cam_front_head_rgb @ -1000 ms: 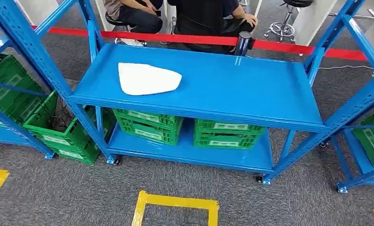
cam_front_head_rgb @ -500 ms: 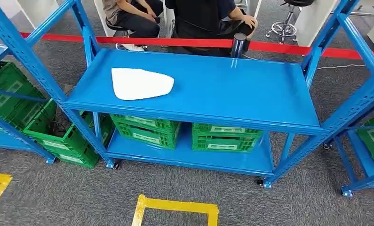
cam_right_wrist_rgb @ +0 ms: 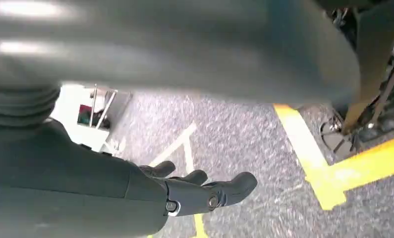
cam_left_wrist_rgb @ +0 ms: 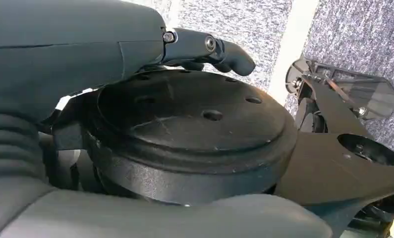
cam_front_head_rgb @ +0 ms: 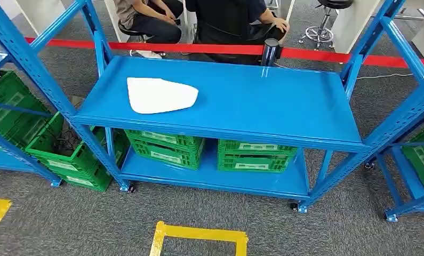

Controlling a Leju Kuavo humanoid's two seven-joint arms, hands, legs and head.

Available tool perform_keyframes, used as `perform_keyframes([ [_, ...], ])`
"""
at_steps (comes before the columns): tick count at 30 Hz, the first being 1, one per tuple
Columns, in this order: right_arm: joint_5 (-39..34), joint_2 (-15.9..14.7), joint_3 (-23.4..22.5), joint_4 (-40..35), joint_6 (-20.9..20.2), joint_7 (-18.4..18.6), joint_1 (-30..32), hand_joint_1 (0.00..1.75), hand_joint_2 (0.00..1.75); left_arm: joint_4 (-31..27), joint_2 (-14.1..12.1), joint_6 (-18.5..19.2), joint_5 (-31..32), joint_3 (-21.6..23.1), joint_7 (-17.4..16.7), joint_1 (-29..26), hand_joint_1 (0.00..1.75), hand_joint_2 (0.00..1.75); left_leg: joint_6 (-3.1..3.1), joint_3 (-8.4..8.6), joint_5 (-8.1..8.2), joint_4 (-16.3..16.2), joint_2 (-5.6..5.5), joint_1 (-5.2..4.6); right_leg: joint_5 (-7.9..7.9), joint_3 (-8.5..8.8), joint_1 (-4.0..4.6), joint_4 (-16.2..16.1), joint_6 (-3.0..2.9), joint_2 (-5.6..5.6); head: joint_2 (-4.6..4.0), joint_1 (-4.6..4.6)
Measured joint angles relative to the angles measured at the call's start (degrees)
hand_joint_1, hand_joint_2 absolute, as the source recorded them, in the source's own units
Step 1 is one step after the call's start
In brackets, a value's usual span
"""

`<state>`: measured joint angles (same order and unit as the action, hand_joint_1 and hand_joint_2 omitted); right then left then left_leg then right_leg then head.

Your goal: Take the parts from the cabinet and place them on the table.

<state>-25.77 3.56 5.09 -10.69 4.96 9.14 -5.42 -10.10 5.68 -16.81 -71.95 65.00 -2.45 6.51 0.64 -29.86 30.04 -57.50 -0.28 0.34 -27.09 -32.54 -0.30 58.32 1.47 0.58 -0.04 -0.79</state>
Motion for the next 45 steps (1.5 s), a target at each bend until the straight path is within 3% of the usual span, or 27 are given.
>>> perform_keyframes([
  [5,6.4,0.0,2.6,0.0,-0.3,-3.1,0.0,0.00,1.75,0.0,0.0,0.0,0.6,0.0,0.3,0.0,0.00,0.00,0.03,0.04,0.02,0.0,0.00,-0.01,-0.01,0.00,-0.02,-0.1,0.01,0.00,0.00,0.02],
  [6,6.6,0.0,3.1,0.0,0.0,-3.2,0.0,0.00,0.00,0.0,0.0,0.0,0.6,0.0,0.3,0.0,0.00,0.00,0.04,0.04,0.03,0.0,0.00,-0.02,-0.01,0.00,-0.02,-0.1,0.01,0.00,0.00,0.06],
  [16,7.3,0.0,6.2,0.0,0.8,-1.2,0.0,0.00,0.00,0.0,0.0,-1.1,0.2,0.0,0.1,0.1,0.00,0.00,0.05,-0.04,0.05,0.0,0.00,-0.02,-0.02,0.00,-0.02,-0.1,0.03,0.00,0.00,0.07],
  [23,4.7,0.0,6.4,0.0,8.9,-2.4,0.0,0.00,0.00,0.0,-0.1,-10.5,-0.2,0.0,-2.0,0.4,0.00,0.00,0.05,0.00,0.05,0.0,0.00,-0.02,-0.02,0.05,-0.01,-0.1,0.03,0.00,0.00,0.07],
  [25,9.5,0.0,7.5,0.0,10.2,1.8,0.0,0.00,0.00,0.0,-0.1,-11.8,-2.8,-0.1,-2.1,0.5,0.00,0.00,0.05,0.01,0.05,0.0,0.01,-0.02,-0.02,0.05,-0.01,-0.1,0.03,0.00,0.00,0.09],
  [26,9.6,0.0,8.2,0.0,10.4,4.2,-0.1,0.00,0.00,-0.1,-0.1,-9.6,-6.3,-0.8,-0.1,0.3,0.00,0.00,0.05,0.01,0.05,0.0,0.02,-0.02,-0.02,0.05,-0.02,-0.1,0.03,0.01,0.00,0.11],
  [28,1.7,0.1,6.4,0.0,12.2,4.4,0.0,0.00,0.00,0.0,0.1,-3.4,-10.3,-4.9,4.8,-0.1,0.00,0.00,0.05,0.05,0.05,0.0,-0.01,-0.01,-0.02,0.06,0.00,-0.1,0.03,-0.02,0.00,0.09],
  [29,-1.1,0.1,5.9,0.0,13.6,6.8,-0.2,0.00,0.00,0.1,0.1,-5.1,-7.6,-6.5,3.0,-0.2,0.00,0.00,0.05,0.01,0.05,0.0,0.02,-0.02,-0.02,0.07,-0.02,-0.1,0.03,-0.02,0.00,-0.13],
  [31,2.5,0.0,8.8,0.0,12.3,12.0,-0.2,0.00,0.00,0.0,0.2,-12.9,3.3,-5.4,-3.6,0.3,0.00,0.00,0.05,0.01,0.05,0.0,0.02,-0.02,-0.02,0.09,-0.01,-0.1,0.03,-0.02,0.00,0.09],
  [32,4.5,0.0,9.6,0.0,12.7,10.7,0.0,0.00,0.00,-0.3,0.4,-15.1,7.1,-5.1,-2.5,0.0,0.00,0.00,0.05,0.01,0.05,0.0,0.01,-0.02,-0.02,0.11,-0.01,-0.1,0.03,-0.01,0.00,-0.09],
  [33,5.1,0.0,9.1,0.0,14.9,8.8,0.1,0.00,0.00,-0.3,0.6,-13.8,8.0,-6.8,0.2,-0.4,0.00,0.00,0.05,0.00,0.07,0.0,0.05,-0.04,-0.02,0.10,-0.05,-0.1,0.03,0.03,0.00,-0.09],
  [34,7.5,0.0,9.1,0.0,16.6,8.8,0.0,0.00,0.00,-0.3,0.5,-12.1,6.1,-9.5,0.2,-0.4,0.00,0.00,0.06,0.02,0.06,0.0,0.07,-0.07,-0.02,0.11,-0.07,-0.1,0.03,0.05,0.00,0.07],
  [35,8.6,0.1,10.0,-0.2,15.3,6.8,0.2,0.00,0.00,-0.4,0.7,-11.1,4.8,-11.9,-1.8,-0.1,0.00,0.00,0.06,0.03,0.06,0.0,0.06,-0.07,-0.03,0.12,-0.06,-0.1,0.04,0.02,0.00,0.15],
  [37,4.5,-0.3,9.1,-0.4,9.3,1.7,0.3,0.00,0.00,-0.5,0.8,-9.9,0.8,-13.8,1.7,-0.6,0.00,0.00,0.06,0.01,0.06,0.0,0.06,-0.01,-0.03,0.12,0.00,-0.1,0.04,0.00,0.00,-0.13],
  [38,5.9,-0.6,9.7,-0.4,9.5,3.4,0.0,0.00,0.00,-0.5,0.9,-11.4,-1.0,-15.1,2.8,-0.5,0.00,0.00,0.06,0.05,0.06,0.0,0.09,-0.05,-0.02,0.13,-0.05,-0.2,0.05,0.05,0.00,-0.26],
  [40,15.3,-0.7,13.0,-0.4,17.7,8.3,-0.4,0.00,0.00,-0.5,1.2,-14.1,-2.2,-18.4,2.9,-0.5,0.00,0.00,0.07,0.13,0.07,0.0,0.08,-0.10,-0.02,0.16,-0.10,-0.2,0.05,0.04,0.00,0.00],
  [41,18.3,-0.7,14.2,-0.4,21.2,8.8,-0.4,0.00,0.00,-0.5,1.2,-14.4,-2.3,-19.5,2.9,-0.6,0.00,0.00,0.08,0.13,0.07,0.0,0.06,-0.10,-0.03,0.18,-0.10,-0.2,0.05,0.01,0.00,0.04],
  [43,19.9,-0.8,15.5,-0.4,23.7,9.1,-0.4,0.00,0.00,-0.5,1.3,-14.6,-2.3,-21.3,2.9,-0.7,0.00,0.00,0.07,0.12,0.06,0.0,0.07,-0.09,-0.03,0.19,-0.09,-0.1,0.05,0.00,0.00,-0.04],
  [45,21.3,-1.3,17.1,-0.4,23.2,9.4,-0.5,0.00,0.00,-0.5,1.4,-16.1,0.7,-22.9,0.7,-0.6,0.00,0.00,0.07,0.13,0.07,0.0,0.07,-0.08,-0.02,0.21,-0.08,-0.2,0.05,0.03,0.00,-0.04],
])
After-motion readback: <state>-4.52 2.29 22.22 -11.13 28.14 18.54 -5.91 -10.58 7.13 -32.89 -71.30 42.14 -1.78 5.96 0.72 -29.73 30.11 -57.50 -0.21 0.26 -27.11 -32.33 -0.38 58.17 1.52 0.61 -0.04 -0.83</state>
